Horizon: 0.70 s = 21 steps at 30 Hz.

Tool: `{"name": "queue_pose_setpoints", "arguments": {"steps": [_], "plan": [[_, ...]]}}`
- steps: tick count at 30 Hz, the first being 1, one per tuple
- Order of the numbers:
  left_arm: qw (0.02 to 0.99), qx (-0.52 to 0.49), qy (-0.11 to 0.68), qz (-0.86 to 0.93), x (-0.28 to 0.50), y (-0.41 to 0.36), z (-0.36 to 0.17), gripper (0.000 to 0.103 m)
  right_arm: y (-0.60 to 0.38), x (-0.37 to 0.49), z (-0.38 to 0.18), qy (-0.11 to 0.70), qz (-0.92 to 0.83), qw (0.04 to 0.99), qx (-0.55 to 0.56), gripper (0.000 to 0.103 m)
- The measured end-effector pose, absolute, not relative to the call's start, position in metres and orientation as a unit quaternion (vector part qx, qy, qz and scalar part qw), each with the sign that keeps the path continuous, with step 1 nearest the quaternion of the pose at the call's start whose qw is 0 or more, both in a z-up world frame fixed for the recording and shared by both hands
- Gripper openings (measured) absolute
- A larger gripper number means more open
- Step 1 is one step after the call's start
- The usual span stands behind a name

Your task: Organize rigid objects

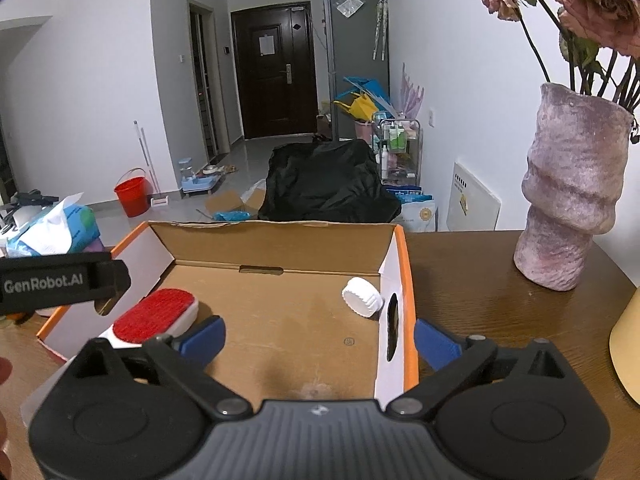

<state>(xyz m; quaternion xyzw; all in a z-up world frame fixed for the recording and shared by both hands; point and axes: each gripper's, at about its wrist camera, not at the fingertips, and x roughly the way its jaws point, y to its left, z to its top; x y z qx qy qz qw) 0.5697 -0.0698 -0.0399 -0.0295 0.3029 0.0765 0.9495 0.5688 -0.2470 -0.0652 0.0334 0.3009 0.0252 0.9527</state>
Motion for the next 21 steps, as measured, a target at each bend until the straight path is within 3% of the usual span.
{"name": "queue_pose_setpoints", "arguments": {"steps": [21], "plan": [[0.955,-0.015,0.288,0.069,0.519,-0.065,-0.033,0.103,-0.247,0.524,-0.056,0.286,0.036,0.958,0.013,0.103]]}}
